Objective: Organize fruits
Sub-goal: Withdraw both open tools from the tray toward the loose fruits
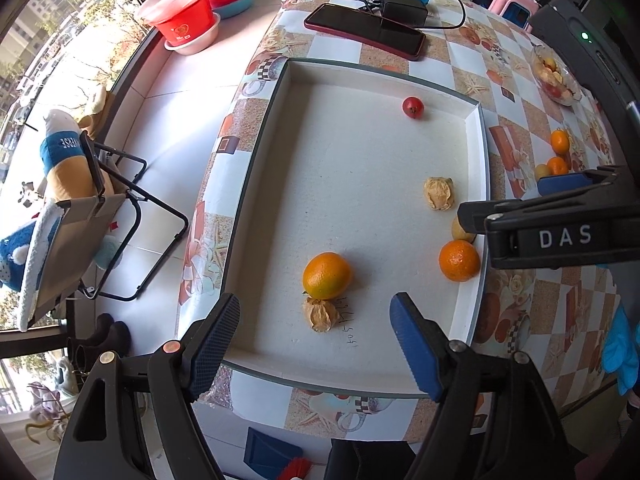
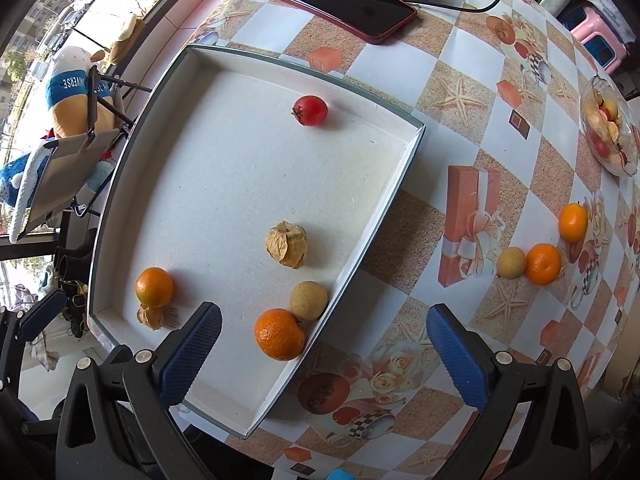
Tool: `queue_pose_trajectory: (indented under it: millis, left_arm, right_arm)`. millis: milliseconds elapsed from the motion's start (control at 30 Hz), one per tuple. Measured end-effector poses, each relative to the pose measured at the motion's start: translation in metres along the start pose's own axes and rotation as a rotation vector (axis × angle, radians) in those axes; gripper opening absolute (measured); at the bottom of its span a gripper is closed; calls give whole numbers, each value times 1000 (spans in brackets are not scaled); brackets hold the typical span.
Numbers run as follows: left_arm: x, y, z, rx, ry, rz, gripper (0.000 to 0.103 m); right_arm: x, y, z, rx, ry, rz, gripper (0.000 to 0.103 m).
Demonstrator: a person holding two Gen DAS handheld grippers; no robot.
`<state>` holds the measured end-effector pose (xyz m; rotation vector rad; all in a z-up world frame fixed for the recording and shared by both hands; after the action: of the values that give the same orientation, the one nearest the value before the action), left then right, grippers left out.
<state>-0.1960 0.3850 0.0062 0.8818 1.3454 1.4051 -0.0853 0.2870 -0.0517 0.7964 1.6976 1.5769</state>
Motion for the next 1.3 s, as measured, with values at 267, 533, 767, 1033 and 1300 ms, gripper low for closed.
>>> queue_pose_trajectory:
  millis: [267,533,767,1033,1300]
  left_arm:
    - [-22,-1,5,9,-62,-6,81]
    - [-58,-11,10,43,-162,-36,81]
    - [-99,-17,19,72,-277,-52,81]
    - [-142,-27,26,114,-380,-61,81]
    - [-179,-35,33,147,-427,-77,81]
  right_arm:
    - [-12,4,-3,-12,-38,18,103]
    - [-53,9,-20,-21,-140,23,103]
    - [-109,5,-44,-7,-285,32,103]
    - [-172,-14,-81,39,-453,32,103]
    - [-220,-40,-126,102,-572,24,103]
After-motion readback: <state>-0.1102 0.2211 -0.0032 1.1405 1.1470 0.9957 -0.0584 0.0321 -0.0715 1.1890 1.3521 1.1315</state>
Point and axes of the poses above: each gripper's, at about its wrist camera, not at the fingertips, and y roughly against the way its jaws point, x to its left, z to its top, the point moved 10 cm from there along -y, roughly the way its jaws point, and after that the axes turned 11 degrees about -z, right-handed, at the moved point
